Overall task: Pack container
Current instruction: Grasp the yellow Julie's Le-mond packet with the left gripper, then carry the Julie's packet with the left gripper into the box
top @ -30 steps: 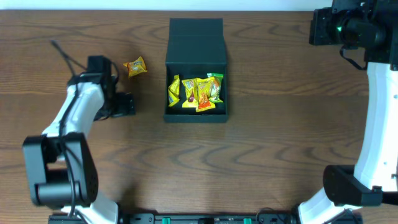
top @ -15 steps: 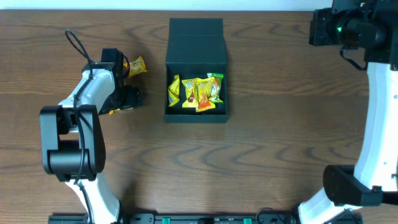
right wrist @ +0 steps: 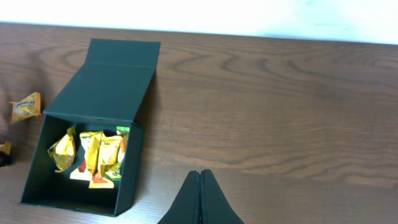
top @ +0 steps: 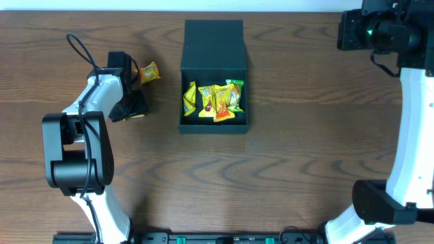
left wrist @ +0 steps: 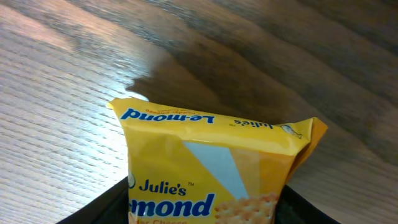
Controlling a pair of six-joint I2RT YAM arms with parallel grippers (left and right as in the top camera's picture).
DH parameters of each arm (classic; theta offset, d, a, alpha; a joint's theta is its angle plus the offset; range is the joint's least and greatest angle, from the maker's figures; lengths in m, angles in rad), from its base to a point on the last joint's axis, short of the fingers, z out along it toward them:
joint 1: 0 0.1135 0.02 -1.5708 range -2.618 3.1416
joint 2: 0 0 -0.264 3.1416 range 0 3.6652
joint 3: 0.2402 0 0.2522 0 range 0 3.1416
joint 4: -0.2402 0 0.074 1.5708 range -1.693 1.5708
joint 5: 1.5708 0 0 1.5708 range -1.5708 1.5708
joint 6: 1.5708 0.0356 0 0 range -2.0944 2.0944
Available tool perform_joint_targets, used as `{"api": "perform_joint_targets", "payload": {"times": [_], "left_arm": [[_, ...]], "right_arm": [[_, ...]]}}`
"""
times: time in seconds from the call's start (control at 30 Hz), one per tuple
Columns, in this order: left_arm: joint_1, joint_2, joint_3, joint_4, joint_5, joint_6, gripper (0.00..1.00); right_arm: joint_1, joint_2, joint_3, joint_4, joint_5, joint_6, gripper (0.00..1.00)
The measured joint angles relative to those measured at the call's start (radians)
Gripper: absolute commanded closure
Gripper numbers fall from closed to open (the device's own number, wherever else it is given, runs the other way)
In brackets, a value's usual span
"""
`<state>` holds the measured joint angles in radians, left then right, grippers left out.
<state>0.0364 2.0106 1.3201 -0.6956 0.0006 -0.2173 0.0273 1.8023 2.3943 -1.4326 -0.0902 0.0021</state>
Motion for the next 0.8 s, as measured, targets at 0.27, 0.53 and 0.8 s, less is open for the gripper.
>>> {"api": "perform_joint_targets", "payload": {"times": [0.27,0.53,0.8], "left_arm": [[0.003,0.000,0.000,-0.005,0.000,-0.001,0.47],[0.003,0.018,0.089,-0.105,-0.001,0.013,0.53],[-0.008,0.019,0.327,-0.266,-0.002,0.016,0.62]], "right_arm": [[0.000,0.000,0.000,0.000,0.000,0.000,0.98],[0.000,0.000,0.000,0.001,0.000,0.000,0.98],[0.000,0.000,0.000,0.018,0.000,0.000,0.99]]}}
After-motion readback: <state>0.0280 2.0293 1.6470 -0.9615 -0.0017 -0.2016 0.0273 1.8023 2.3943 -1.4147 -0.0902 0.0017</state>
